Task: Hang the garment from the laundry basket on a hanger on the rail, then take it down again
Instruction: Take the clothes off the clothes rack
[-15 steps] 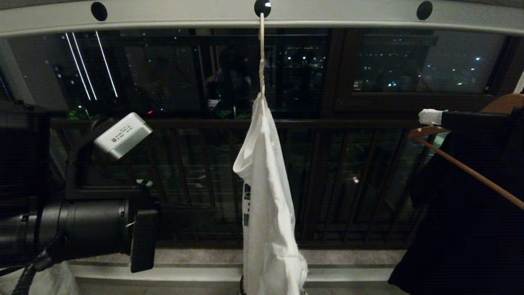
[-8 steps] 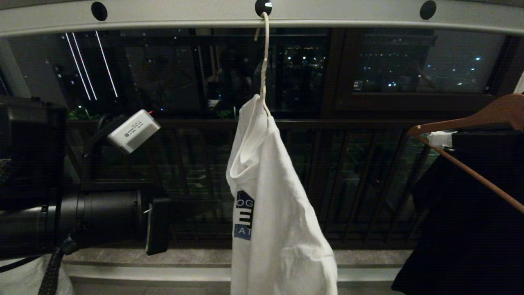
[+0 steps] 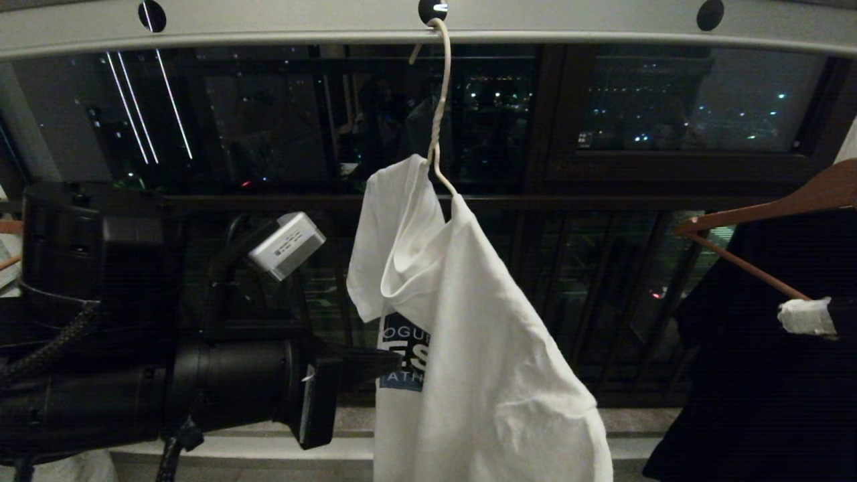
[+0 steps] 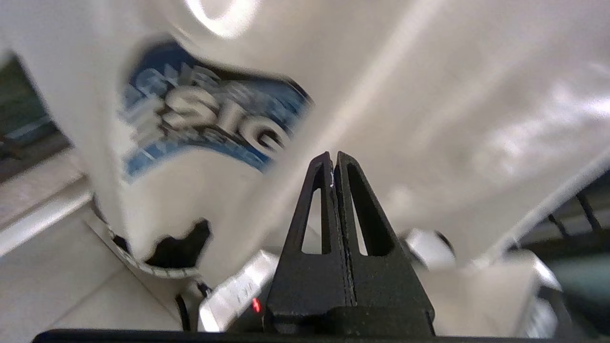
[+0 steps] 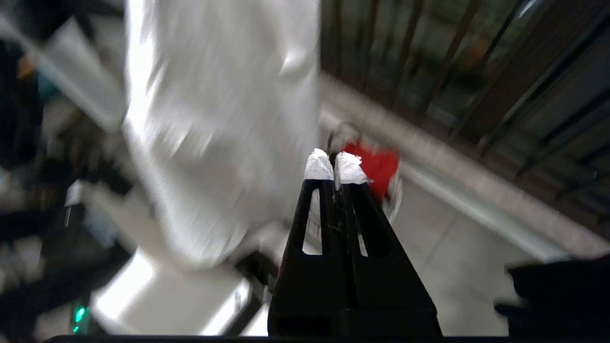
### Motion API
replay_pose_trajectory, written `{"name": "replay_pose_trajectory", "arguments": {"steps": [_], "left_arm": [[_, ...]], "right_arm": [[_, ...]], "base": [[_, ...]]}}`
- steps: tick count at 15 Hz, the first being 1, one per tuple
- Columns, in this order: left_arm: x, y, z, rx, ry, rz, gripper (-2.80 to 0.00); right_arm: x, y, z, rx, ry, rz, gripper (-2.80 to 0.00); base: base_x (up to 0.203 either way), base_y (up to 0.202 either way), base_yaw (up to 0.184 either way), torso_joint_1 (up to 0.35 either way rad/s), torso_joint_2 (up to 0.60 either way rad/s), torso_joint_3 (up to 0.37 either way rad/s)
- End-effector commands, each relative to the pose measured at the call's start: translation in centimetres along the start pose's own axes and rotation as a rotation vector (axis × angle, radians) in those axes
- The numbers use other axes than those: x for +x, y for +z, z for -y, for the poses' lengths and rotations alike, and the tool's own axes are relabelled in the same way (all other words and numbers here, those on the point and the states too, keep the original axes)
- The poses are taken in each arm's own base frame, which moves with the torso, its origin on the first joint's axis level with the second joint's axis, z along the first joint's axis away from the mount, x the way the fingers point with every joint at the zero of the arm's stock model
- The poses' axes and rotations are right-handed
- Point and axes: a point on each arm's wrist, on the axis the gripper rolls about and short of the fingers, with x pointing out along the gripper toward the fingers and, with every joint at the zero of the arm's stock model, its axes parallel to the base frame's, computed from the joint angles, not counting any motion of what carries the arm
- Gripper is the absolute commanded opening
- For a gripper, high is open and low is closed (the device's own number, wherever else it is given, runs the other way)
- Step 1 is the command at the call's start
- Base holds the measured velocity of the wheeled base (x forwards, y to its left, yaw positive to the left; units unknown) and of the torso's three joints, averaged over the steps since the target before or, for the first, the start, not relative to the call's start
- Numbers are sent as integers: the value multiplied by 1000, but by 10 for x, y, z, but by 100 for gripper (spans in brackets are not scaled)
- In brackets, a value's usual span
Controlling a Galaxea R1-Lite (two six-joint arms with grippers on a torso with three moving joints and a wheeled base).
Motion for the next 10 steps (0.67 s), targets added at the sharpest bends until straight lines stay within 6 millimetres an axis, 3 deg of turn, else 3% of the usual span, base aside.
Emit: {"name": "replay_pose_trajectory", "arguments": {"steps": [1, 6, 7, 10], "left_arm": [[19, -2, -6, -25, 56, 10, -280], [28, -3, -13, -7, 193, 26, -280], [28, -3, -14, 15, 210, 31, -280], [27, -2, -14, 26, 250, 43, -280]], "right_arm": [[1, -2, -4, -18, 35, -39, -280], [7, -15, -3, -126, 47, -195, -280], [7, -16, -4, -130, 60, -196, 0], [10, -17, -7, -135, 142, -206, 0]], "base": [[0, 0, 0, 0, 0, 0], [0, 0, 0, 0, 0, 0], [0, 0, 0, 0, 0, 0], [0, 0, 0, 0, 0, 0]]}}
